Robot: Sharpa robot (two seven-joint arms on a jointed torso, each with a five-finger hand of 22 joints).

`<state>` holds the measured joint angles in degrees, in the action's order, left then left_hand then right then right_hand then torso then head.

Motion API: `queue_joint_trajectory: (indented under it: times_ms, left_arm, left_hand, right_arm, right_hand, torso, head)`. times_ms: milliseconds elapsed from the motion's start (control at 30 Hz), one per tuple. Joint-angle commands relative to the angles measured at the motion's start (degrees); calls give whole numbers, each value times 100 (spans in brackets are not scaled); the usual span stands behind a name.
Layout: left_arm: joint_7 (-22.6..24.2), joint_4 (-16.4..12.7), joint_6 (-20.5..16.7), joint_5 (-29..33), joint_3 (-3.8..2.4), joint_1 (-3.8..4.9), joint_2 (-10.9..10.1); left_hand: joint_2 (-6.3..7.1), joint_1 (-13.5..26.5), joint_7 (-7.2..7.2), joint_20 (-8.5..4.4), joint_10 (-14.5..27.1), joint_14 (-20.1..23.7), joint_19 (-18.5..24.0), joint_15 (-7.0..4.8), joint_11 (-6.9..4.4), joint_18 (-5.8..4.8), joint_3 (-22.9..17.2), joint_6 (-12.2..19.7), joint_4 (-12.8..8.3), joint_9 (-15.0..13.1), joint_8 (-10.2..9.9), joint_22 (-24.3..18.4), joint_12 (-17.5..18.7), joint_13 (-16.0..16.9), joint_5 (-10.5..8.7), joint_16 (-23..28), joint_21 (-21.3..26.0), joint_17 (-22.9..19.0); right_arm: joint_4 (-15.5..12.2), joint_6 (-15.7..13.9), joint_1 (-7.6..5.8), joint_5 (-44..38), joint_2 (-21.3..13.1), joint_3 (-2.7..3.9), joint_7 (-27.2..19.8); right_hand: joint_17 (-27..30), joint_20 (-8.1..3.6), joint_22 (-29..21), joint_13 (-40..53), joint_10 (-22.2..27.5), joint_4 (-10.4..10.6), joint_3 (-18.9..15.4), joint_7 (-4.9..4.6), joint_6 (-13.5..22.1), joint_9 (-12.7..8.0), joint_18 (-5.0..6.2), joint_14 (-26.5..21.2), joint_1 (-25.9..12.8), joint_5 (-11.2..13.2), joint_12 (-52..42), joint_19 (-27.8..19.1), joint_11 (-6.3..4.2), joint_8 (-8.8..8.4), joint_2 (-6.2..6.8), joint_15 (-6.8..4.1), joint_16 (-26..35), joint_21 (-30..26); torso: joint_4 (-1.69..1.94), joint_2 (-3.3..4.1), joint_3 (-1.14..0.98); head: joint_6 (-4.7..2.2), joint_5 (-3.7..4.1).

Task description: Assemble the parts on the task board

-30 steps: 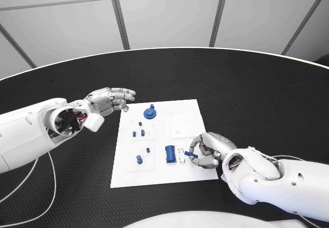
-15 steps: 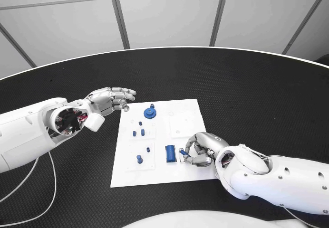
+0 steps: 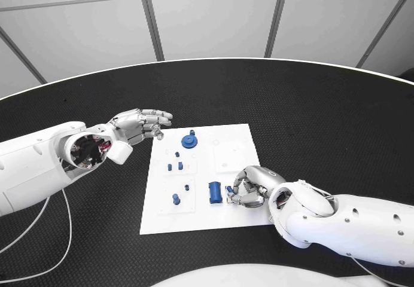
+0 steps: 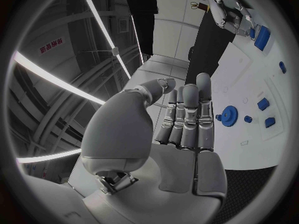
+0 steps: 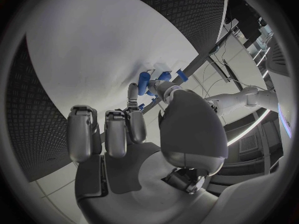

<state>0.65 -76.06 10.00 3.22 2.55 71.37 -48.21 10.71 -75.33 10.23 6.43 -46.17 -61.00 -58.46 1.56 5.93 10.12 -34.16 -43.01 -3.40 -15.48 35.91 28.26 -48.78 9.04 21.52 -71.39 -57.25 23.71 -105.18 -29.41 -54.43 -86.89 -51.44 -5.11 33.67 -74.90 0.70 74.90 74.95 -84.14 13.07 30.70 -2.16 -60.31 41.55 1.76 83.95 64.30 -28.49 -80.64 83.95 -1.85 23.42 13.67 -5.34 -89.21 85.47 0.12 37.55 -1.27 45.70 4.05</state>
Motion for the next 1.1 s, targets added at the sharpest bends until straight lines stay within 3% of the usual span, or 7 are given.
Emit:
queue_joint_trajectory:
  times_ms: [33, 467, 1100]
  left_arm:
    - [-2, 0, -3, 0, 0, 0, -1]
    - [-26, -3, 8, 0, 0, 0, -2]
    - [-49, -4, 21, -1, 0, 1, -2]
  left_hand:
    - [-55, 0, 10, 11, 1, 43, 40, 12, 31, 55, 23, -25, 13, -6, -37, -10, 33, -8, 7, 27, 34, -5]
    - [-52, -4, 12, 11, 6, 44, 40, 13, 33, 55, 24, -21, 10, -5, -41, -10, 34, -9, 7, 27, 35, -6]
    - [-52, -4, 12, 11, 6, 44, 40, 13, 33, 55, 24, -21, 10, -5, -41, -10, 34, -9, 7, 27, 35, -6]
  right_arm:
    - [-4, -27, 0, 1, 10, 0, 0]
    - [-14, -63, 0, 1, 15, 1, -2]
    - [-17, -7, 0, 1, 8, 1, -10]
  right_hand:
    - [-1387, -40, 1401, 961, -266, 49, -52, 31, -60, 27, -95, 580, -101, -34, -31, 534, -45, 57, -12, -44, -16, 43]
    - [-1433, -68, 1419, 1057, -330, 277, -241, 82, -157, 98, -108, 590, -324, 41, -183, 547, -88, 159, -70, -79, -40, 112]
    - [-1454, -76, 1426, 1069, -337, 331, -372, 88, -166, 121, -114, 594, -408, 162, -197, 551, -94, 187, -43, -86, -50, 138]
  torso:
    - [-3, 0, -6]
    - [-2, 3, -5]
    - [-3, 2, -3]
  head:
    - [-3, -1]
    - [0, 2]
    - [24, -1]
